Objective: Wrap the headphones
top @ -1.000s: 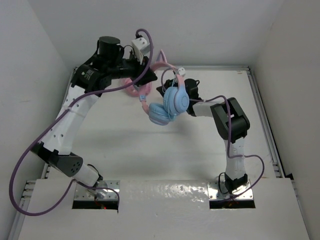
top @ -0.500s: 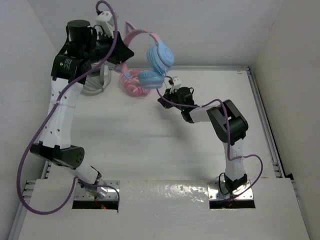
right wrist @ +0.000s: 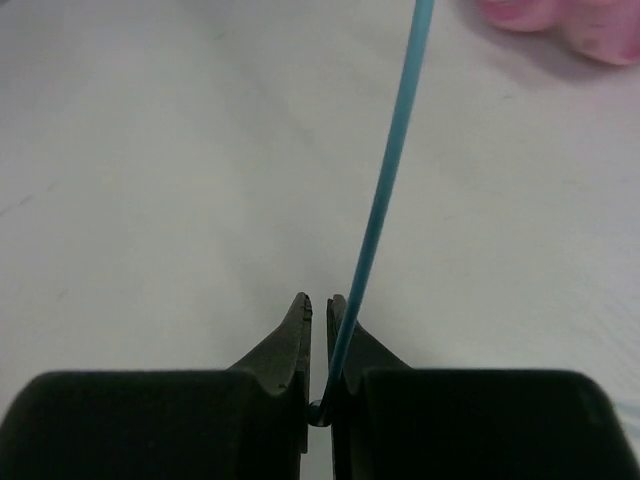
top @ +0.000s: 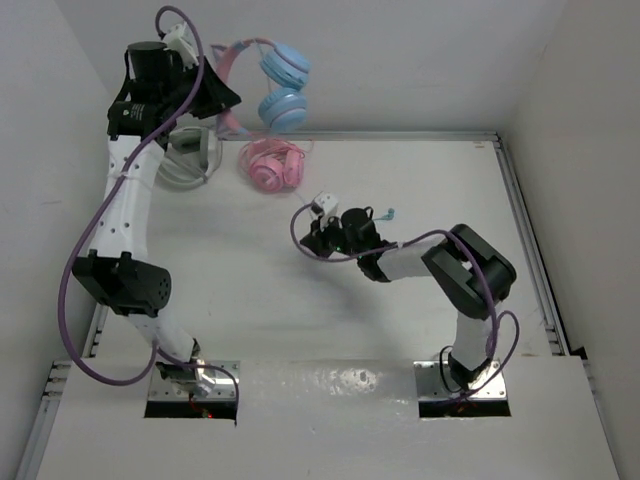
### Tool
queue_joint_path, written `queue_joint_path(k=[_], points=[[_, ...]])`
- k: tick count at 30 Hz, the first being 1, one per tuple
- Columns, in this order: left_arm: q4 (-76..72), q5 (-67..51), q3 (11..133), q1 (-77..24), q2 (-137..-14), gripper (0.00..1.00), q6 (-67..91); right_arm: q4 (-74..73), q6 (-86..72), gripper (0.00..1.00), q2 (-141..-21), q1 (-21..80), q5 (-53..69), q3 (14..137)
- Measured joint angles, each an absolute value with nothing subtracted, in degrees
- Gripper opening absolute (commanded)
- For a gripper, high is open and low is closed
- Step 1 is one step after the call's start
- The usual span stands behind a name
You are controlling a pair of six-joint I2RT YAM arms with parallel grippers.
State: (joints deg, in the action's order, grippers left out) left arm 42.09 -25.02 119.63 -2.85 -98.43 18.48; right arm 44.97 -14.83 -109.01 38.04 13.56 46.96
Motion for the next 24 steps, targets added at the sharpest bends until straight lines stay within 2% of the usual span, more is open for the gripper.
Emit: queue_joint_path(k=[5, 11, 17, 24], points=[[37.60, -17.54, 116.55, 0.25, -101.19, 0.00, 21.56, 36.73, -7.46, 0.00, -98.61, 47.27, 15.20, 41.45], [35.75, -11.09, 114.91, 1.50, -107.81, 0.00, 23.49, 27.70, -2.61, 0.00, -93.41, 53.98, 15.79, 41.76], [35.55, -6.90, 111.85, 1.32, -110.30, 0.00, 22.70, 17.69, 2.63, 0.00, -91.88, 60.47, 16.08, 48.38], [31.55, -8.32, 105.43, 1.13, -110.50, 0.00, 22.35, 12.56, 5.02, 0.00, -89.60, 61.67, 18.04, 53.76]])
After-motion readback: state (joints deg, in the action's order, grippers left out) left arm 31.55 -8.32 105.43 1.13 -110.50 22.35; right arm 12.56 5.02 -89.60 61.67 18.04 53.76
